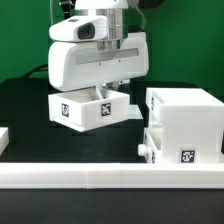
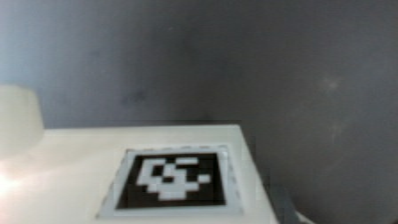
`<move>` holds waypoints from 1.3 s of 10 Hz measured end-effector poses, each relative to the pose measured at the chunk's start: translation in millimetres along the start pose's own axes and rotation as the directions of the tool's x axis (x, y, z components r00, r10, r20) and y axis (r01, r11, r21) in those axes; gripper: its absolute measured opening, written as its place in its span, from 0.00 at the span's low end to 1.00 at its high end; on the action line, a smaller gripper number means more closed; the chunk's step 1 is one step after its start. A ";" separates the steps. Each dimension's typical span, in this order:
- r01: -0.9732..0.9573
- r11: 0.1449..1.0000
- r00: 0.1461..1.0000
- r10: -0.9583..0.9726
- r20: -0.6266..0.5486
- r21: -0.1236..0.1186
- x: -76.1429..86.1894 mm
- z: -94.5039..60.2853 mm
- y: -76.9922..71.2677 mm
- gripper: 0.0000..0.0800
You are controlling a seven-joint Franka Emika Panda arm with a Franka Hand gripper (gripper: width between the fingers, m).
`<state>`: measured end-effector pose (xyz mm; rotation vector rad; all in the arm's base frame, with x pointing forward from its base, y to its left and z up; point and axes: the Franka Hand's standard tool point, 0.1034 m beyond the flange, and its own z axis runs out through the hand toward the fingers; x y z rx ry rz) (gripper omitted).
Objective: Assemble drawer
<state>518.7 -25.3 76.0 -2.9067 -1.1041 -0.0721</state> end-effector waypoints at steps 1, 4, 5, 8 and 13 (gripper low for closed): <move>0.084 0.996 0.996 -0.084 0.007 0.011 1.0 1.1 2.7 0.05; 0.325 0.946 0.946 -0.325 0.016 0.005 3.9 1.8 6.5 0.05; 0.385 0.923 0.923 -0.385 0.017 0.007 3.0 2.2 6.8 0.05; 0.602 0.799 0.798 -0.601 0.034 0.009 2.6 4.5 8.8 0.05; 0.707 0.707 0.706 -0.707 0.051 0.015 3.5 7.9 9.7 0.05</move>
Offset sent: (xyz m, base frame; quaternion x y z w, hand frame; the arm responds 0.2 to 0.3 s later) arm 0.0000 0.0000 0.0000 0.0000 0.0000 -0.1938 0.9810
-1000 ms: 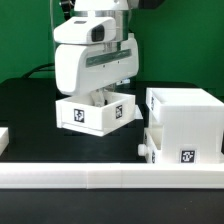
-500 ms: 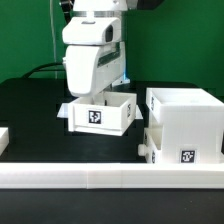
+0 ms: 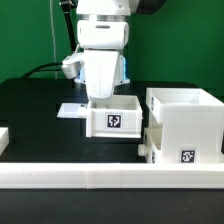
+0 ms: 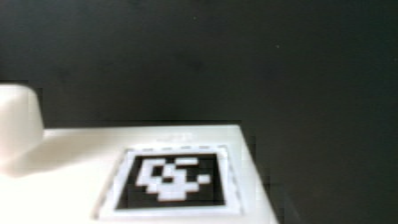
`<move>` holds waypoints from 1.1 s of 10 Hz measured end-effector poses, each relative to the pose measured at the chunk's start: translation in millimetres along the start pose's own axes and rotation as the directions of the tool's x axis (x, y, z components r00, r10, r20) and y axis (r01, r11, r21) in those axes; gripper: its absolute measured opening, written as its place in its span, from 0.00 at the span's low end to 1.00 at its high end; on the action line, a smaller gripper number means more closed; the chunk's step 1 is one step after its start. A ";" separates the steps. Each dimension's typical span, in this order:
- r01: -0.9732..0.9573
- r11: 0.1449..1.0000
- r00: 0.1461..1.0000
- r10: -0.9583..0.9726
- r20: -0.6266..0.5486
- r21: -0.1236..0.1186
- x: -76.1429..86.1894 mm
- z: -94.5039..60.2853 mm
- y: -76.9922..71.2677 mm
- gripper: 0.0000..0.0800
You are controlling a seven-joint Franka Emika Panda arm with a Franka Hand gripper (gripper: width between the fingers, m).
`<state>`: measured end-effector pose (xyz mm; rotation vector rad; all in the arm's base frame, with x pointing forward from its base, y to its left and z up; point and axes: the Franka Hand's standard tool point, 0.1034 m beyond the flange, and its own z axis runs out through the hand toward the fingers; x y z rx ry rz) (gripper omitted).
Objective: Assemble drawer
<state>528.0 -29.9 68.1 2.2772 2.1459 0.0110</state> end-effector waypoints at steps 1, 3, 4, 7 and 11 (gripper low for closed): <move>0.001 1.000 1.000 -0.001 0.000 0.001 0.1 0.8 0.0 0.05; 0.006 1.000 1.000 -0.006 -0.002 -0.002 2.4 3.9 8.4 0.05; 0.011 1.000 1.000 -0.011 -0.004 -0.006 4.3 5.0 13.8 0.05; 0.013 1.000 1.000 -0.013 -0.006 -0.006 6.0 7.4 16.1 0.05; 0.020 1.000 1.000 -0.020 -0.008 -0.002 10.0 9.9 14.2 0.05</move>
Offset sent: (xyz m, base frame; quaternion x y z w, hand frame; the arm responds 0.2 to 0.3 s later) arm 0.0274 0.0056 -0.0017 0.0012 -0.0118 -0.0469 0.9988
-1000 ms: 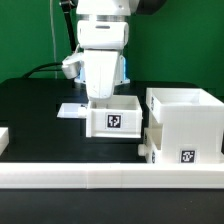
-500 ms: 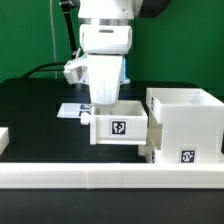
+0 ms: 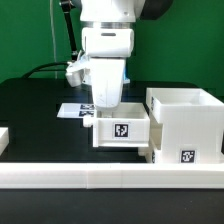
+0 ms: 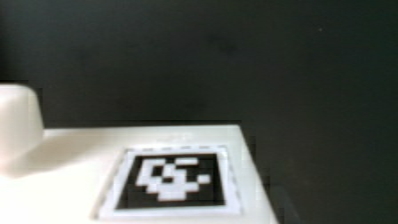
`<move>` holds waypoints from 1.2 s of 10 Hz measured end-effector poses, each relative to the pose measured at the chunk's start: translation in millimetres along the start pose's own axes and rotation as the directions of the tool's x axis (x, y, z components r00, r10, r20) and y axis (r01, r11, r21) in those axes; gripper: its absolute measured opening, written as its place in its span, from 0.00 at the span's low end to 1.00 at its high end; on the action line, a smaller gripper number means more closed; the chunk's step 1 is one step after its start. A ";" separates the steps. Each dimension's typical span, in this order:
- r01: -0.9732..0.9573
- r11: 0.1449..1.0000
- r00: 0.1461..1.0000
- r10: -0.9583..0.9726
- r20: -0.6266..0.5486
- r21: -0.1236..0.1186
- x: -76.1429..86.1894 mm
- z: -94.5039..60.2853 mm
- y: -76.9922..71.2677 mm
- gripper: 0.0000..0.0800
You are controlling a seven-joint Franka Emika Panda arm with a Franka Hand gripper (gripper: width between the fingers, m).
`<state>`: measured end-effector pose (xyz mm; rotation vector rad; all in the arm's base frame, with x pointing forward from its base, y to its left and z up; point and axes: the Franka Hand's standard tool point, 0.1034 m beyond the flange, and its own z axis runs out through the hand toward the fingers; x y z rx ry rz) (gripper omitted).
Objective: Assemble drawer
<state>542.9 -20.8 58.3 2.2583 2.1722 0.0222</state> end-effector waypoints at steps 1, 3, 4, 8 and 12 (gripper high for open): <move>0.005 1.000 1.000 -0.005 -0.001 0.001 2.1 0.7 -0.3 0.05; 0.019 1.000 1.000 -0.019 0.001 0.002 6.1 1.4 0.3 0.05; 0.023 1.000 1.000 -0.023 0.002 0.004 7.9 1.6 0.0 0.05; 0.014 1.000 1.000 -0.014 0.005 0.020 9.3 1.2 3.1 0.05; 0.012 1.000 1.000 -0.012 0.004 0.024 8.8 3.7 2.2 0.05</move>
Offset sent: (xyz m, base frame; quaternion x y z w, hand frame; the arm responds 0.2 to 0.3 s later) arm 0.0090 0.0048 0.0016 0.0101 -0.0284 -0.0283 0.9991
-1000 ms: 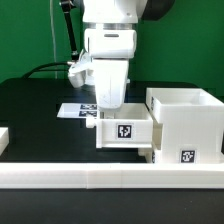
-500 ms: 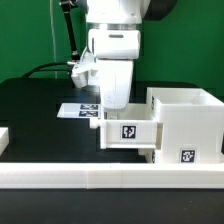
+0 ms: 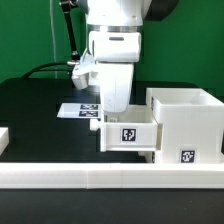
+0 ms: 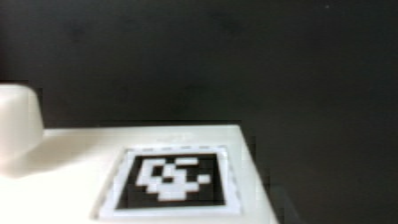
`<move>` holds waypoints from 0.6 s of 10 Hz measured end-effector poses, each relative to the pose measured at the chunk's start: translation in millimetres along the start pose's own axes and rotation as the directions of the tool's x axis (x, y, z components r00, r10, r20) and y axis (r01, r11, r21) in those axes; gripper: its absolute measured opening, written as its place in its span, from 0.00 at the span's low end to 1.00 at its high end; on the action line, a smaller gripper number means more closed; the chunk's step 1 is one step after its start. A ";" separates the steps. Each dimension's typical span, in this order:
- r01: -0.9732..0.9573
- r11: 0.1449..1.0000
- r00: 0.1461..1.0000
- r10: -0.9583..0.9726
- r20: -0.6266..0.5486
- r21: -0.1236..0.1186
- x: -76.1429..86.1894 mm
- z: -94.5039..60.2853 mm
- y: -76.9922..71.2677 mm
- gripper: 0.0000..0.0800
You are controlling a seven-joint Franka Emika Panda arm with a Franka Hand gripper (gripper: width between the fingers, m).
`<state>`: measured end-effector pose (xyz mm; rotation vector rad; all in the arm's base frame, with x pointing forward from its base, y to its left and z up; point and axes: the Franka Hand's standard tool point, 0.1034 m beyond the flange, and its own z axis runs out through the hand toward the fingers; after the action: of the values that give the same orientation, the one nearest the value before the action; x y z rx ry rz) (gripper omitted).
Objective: Assemble drawer
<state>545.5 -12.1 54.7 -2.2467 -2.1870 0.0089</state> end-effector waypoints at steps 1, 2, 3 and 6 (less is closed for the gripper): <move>0.003 1.000 1.000 -0.003 0.001 -0.001 0.8 -0.1 0.1 0.05; 0.014 1.000 1.000 -0.014 0.001 -0.002 6.2 -0.7 0.4 0.05; 0.019 1.000 1.000 -0.019 0.002 -0.004 8.6 -2.0 0.9 0.05; 0.019 1.000 1.000 -0.019 0.002 -0.001 11.0 -2.0 0.4 0.05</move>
Offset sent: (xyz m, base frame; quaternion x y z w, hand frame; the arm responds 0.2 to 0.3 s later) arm -0.0005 0.0062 0.0103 0.0062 -0.0171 -0.0034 0.9998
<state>546.2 -1.1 56.7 -2.2273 -2.2098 0.0097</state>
